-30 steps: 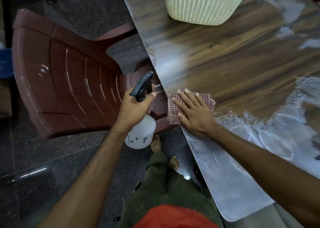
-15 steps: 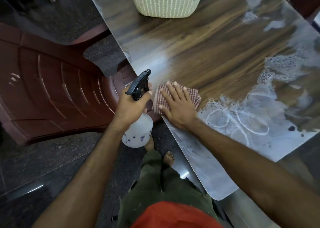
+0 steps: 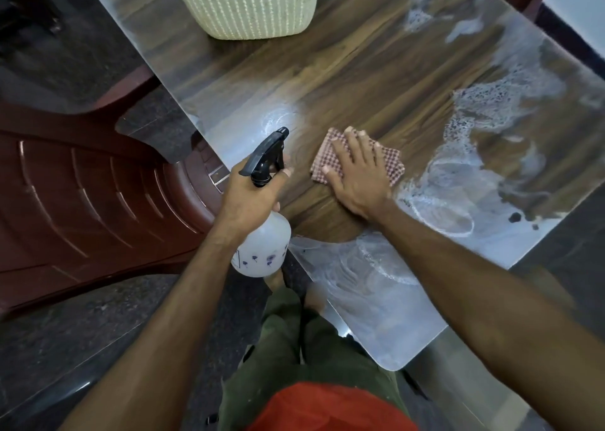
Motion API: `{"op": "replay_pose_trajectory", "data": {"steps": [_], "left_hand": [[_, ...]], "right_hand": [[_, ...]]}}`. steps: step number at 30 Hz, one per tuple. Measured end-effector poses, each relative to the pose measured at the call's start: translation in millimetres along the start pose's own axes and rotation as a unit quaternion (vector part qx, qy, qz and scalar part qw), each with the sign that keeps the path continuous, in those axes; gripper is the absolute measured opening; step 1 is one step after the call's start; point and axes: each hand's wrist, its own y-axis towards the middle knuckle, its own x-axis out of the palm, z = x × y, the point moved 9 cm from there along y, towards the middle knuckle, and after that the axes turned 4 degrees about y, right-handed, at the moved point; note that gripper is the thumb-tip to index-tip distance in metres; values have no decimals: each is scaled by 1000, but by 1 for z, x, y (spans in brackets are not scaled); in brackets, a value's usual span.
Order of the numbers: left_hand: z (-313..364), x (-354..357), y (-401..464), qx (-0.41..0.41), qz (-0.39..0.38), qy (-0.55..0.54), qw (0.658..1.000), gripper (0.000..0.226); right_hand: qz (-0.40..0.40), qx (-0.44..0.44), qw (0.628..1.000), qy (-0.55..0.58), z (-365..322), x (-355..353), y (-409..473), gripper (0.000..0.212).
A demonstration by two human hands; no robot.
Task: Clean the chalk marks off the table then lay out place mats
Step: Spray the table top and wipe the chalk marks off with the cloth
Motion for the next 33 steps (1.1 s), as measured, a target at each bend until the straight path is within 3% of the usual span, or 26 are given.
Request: {"op": "replay_pose_trajectory", "data": {"steps": [6, 13, 16, 20, 25, 30, 33], "left_hand": [[11, 17, 3, 4, -14, -4, 1000, 13], [-6, -1, 4, -2, -2, 30, 1000, 20], [-14, -7, 2, -5, 8, 30, 1000, 20], [-21, -11, -4, -6, 17, 32, 999, 25], [-24, -13, -15, -11, 12, -2, 1000, 27], [-34, -26, -24, -35, 18, -15, 999, 26], [-35, -32, -32, -25, 22, -17, 999, 25]], "right_hand": [[-31, -71, 997, 6, 9, 11, -67, 68], [9, 62, 998, 24, 100, -32, -11, 71], [12, 56, 998, 22, 84, -39, 34, 72], [-11, -11, 1000, 4, 10, -24, 62, 72], [-54, -124, 991, -17, -65, 12, 5, 71], [-69, -183, 980, -41, -30, 19, -72, 70], [-40, -113, 993, -18, 1, 5, -54, 71]]}}
